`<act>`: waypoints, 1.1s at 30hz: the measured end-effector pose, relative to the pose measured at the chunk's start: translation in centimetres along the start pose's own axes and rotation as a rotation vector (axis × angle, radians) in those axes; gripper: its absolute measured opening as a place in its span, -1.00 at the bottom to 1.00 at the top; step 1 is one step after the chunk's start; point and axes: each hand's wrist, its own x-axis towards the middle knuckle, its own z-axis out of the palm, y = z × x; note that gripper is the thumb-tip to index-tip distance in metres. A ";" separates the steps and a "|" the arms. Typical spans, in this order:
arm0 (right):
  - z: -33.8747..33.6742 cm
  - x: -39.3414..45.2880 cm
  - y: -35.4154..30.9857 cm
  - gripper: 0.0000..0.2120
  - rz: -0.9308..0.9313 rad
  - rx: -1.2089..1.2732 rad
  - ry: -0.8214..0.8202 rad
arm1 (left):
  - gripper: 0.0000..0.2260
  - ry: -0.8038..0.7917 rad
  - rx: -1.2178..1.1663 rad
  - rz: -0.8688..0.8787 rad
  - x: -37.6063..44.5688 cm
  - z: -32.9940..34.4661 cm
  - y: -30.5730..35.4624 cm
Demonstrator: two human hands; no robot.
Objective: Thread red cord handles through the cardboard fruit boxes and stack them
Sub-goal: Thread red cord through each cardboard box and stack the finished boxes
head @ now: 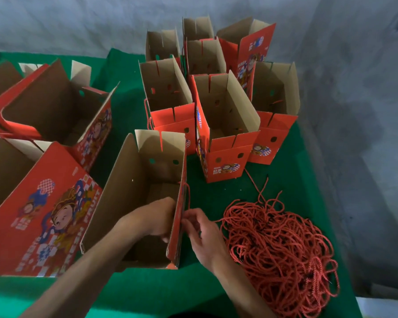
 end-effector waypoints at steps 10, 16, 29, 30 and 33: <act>-1.3 2.1 7.6 -0.65 0.168 -0.753 0.181 | -0.79 -0.086 -0.204 -0.222 -0.2 -0.1 -0.3; -1.8 2.1 10.0 -0.72 0.268 -1.002 0.053 | -0.70 0.302 0.068 -0.154 -2.0 -1.9 -1.7; -0.4 2.9 7.9 -0.92 0.331 -0.417 0.214 | -0.73 0.517 0.374 0.218 -6.3 -11.2 -7.1; -0.6 2.8 7.9 -0.94 0.339 -0.360 0.248 | -0.76 0.511 0.397 0.221 -6.3 -11.5 -7.2; -1.5 2.7 7.9 -0.92 0.338 -0.156 0.369 | -0.85 0.535 0.397 0.249 -6.3 -12.2 -6.9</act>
